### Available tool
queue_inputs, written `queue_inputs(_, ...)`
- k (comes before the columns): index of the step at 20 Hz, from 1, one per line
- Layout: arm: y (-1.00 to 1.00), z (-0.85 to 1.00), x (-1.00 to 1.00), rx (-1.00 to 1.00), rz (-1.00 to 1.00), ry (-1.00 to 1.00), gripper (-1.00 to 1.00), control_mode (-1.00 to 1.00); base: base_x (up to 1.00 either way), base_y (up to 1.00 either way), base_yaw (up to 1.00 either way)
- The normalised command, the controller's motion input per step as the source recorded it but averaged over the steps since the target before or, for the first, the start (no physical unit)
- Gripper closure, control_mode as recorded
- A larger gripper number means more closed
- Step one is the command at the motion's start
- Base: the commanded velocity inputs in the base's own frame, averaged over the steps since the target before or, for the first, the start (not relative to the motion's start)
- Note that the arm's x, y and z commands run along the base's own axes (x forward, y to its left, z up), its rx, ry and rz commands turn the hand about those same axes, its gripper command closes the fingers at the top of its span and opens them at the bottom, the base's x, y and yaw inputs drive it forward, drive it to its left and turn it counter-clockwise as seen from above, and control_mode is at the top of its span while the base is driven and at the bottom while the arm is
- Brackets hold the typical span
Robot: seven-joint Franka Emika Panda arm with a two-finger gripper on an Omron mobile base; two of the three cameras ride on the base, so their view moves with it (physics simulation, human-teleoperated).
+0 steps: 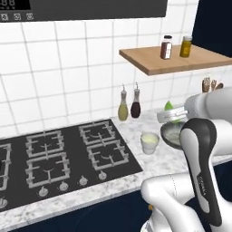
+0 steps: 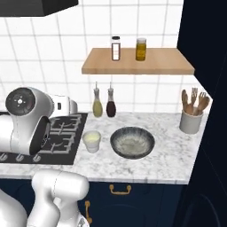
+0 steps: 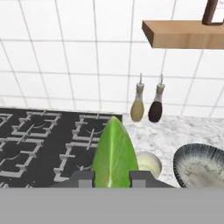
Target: Grab a lemon wedge from the fridge and one ice cube from the ice bowl, and put them in the glass of lemonade.
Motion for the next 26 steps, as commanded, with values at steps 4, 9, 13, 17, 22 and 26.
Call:
queue_inputs(4,0.00,0.00,0.00,0.00,0.00,0.00,1.00,1.00,0.71,-0.08,0.28)
queue_inputs(9,0.00,0.00,0.00,0.00,0.00,0.00,1.00,1.00,0.62,-0.01,0.27)
queue_inputs(13,0.00,0.00,0.00,0.00,0.00,0.00,1.00,1.00,0.28,0.00,0.14)
queue_inputs(17,0.00,-0.04,0.08,0.00,0.06,0.00,1.00,-1.00,0.17,0.01,0.06)
queue_inputs(22,0.04,0.00,0.00,0.00,0.00,0.00,1.00,-1.00,0.00,0.00,0.00)
queue_inputs(26,0.00,0.00,0.02,0.00,0.01,0.01,1.00,-1.00,0.00,0.00,0.00)
